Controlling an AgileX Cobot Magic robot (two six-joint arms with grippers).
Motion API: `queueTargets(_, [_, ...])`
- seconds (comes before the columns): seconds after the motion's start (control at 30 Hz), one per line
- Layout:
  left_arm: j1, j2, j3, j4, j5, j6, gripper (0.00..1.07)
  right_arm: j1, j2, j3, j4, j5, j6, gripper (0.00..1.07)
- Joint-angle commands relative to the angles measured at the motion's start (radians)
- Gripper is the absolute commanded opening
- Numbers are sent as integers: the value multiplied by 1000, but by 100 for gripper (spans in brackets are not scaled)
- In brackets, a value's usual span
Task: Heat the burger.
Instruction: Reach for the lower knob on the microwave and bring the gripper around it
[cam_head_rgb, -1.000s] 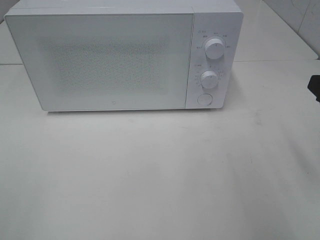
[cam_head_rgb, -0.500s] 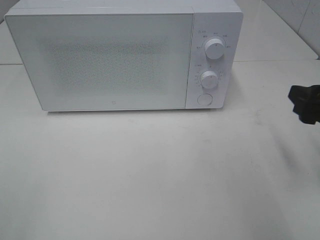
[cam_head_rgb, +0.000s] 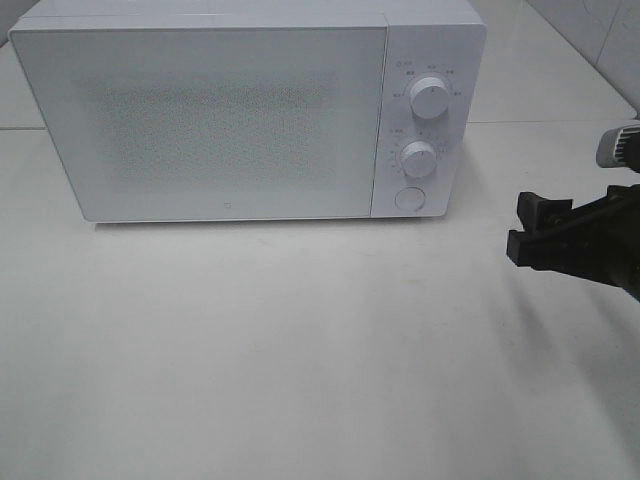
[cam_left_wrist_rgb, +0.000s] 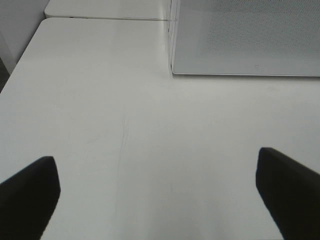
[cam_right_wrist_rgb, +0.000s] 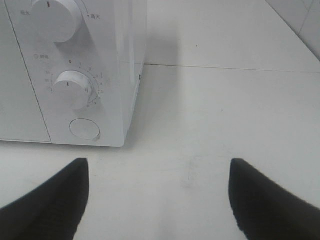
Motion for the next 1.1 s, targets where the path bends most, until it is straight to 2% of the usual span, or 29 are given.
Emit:
queueTargets(0.03, [5, -17, 1, -4, 2, -4, 100, 84, 41, 2, 112, -111, -29, 75])
queueTargets(0.17, [5, -17, 1, -4, 2, -4, 100, 192, 105, -19, 197, -209, -29, 75])
queueTargets(0.2, [5, -17, 1, -4, 2, -4, 100, 192, 105, -19, 197, -209, -29, 75])
queueTargets(0.27, [5, -17, 1, -4, 2, -4, 100, 240, 140, -62, 247, -218, -29, 75])
queueTargets(0.37, [5, -17, 1, -4, 2, -4, 100, 249, 149, -75, 250, -220, -29, 75])
queueTargets(0.43, [5, -17, 1, -4, 2, -4, 100, 272, 203, -135, 250, -239, -29, 75])
queueTargets(0.63, [5, -17, 1, -4, 2, -4, 100, 272, 276, -195, 249, -243, -29, 75])
queueTargets(0.9, [5, -17, 1, -4, 2, -4, 100, 270, 386, -211, 247, -344, -8, 75])
queueTargets(1.1, [5, -17, 1, -4, 2, -4, 100, 269, 434, -244, 235, -348, -1, 75])
